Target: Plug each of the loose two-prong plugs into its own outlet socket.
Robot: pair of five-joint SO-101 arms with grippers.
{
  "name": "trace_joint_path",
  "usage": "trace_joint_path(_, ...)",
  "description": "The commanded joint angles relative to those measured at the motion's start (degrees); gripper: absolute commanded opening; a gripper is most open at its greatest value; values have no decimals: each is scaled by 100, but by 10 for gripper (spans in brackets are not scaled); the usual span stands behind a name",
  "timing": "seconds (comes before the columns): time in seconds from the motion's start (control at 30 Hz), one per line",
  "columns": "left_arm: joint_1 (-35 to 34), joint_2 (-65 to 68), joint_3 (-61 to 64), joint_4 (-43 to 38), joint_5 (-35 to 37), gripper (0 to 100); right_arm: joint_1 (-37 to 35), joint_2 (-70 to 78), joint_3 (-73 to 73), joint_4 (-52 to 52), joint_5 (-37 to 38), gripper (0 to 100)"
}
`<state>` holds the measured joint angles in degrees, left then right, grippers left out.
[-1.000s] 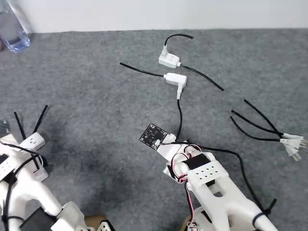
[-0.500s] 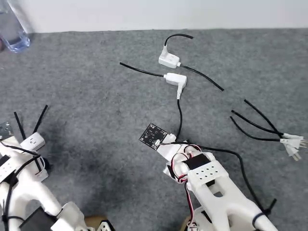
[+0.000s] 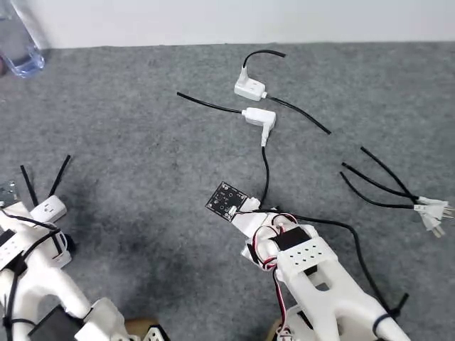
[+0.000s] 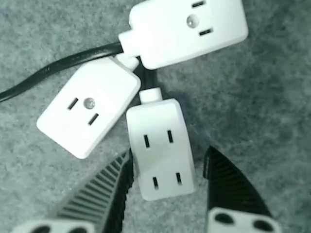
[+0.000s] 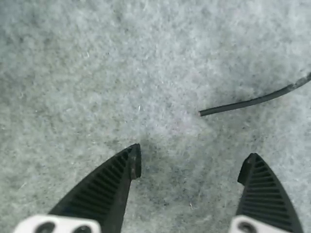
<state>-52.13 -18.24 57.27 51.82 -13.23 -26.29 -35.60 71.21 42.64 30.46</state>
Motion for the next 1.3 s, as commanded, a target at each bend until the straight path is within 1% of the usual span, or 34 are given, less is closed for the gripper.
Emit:
trace_joint_path(0.0,-18,0,-22,-97,141,222,31,-119,9,-48,0,318)
trace_joint_path(0.1,-9,0,-40,-158,343,222,22,-154,44,-57,0,318)
trace_joint_path(0.27,-9,0,-31,-185,369,212,22,-154,53,-57,0,318)
trace_joint_path(0.47,-9,0,-22,-185,422,61,22,-154,53,-48,0,318)
trace_joint_path(0.57,-9,0,-31,-185,422,20,22,-154,53,-48,0,318)
trace_joint_path(0.77,-9,0,-31,-185,369,13,22,-154,53,-48,0,318)
trace_joint_path(0.83,18,-9,-22,-167,114,13,22,-154,53,-48,0,318)
trace_joint_path(0.93,316,-18,-40,149,-229,12,22,-171,62,-48,0,318)
trace_joint_path(1.07,1002,-79,-136,712,-800,12,40,-180,62,-66,0,318)
trace_joint_path(1.17,1292,-79,-558,1222,-967,12,57,-180,62,-84,0,318)
trace_joint_path(1.27,1530,-79,-1191,2031,-1468,12,75,-180,44,-101,9,318)
